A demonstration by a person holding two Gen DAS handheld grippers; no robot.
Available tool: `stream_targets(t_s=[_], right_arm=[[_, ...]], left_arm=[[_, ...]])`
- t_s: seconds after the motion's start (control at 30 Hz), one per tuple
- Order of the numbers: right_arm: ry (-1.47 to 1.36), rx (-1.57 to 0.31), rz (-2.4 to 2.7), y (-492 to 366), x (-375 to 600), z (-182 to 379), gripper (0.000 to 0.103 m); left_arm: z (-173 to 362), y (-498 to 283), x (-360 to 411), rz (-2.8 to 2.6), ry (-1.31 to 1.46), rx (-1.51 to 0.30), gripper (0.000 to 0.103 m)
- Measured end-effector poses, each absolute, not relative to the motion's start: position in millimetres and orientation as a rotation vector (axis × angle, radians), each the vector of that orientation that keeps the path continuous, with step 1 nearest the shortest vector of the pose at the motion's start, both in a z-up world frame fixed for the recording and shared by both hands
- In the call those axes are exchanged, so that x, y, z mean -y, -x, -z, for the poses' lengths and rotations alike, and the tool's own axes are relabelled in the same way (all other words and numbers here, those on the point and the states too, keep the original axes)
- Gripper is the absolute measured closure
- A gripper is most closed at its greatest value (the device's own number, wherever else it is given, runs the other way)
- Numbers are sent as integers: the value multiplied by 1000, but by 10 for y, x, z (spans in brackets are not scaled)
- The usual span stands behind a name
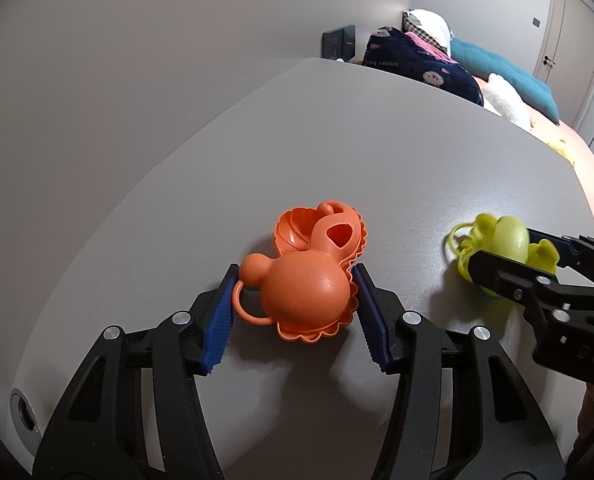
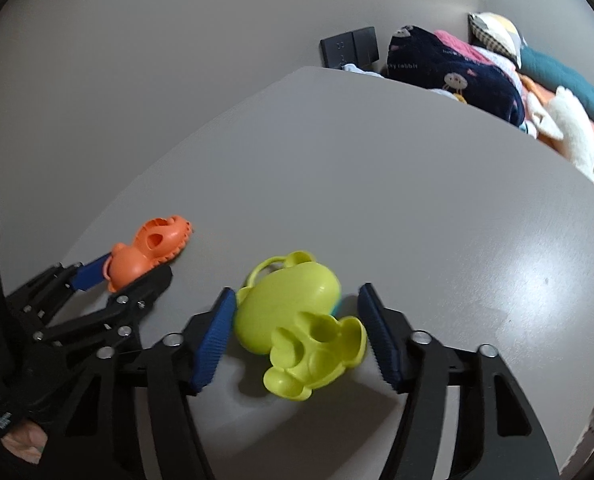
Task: Collect trash
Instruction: 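Grasp the orange toy with the left tool while the right tool grasps the lime-green toy, then carry the orange and lime-green toys off the desk over the black bin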
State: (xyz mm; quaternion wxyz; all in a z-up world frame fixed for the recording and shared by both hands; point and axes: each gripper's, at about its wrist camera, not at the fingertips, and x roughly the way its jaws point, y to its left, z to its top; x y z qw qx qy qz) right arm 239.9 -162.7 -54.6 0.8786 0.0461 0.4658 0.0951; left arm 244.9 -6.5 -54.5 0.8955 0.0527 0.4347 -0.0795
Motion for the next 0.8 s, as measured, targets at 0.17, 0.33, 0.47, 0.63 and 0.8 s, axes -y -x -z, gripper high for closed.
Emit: stream_targets(t_s=[0.17,0.33,0.47,0.63,0.8], right_arm=[[-91,-965,-203,-2376,1644,560,45],[-104,-954,-218,-2332,1697,489,46],[-99,-936,-217,-2261,1758,386,47],[-110,-919,-217,-2133,1851,258,49],[-113,-900,-219,-1974,1943,129,49]], left_arm=[[545,-2439,84,163,-116,-900,49],[507,-2428,127,165,-119,-890,49],[449,-2357,165,164,-111,-875,49],[354,-2216,232,150,-98,-859,49],[255,-2039,329,169,-99,-845,49]])
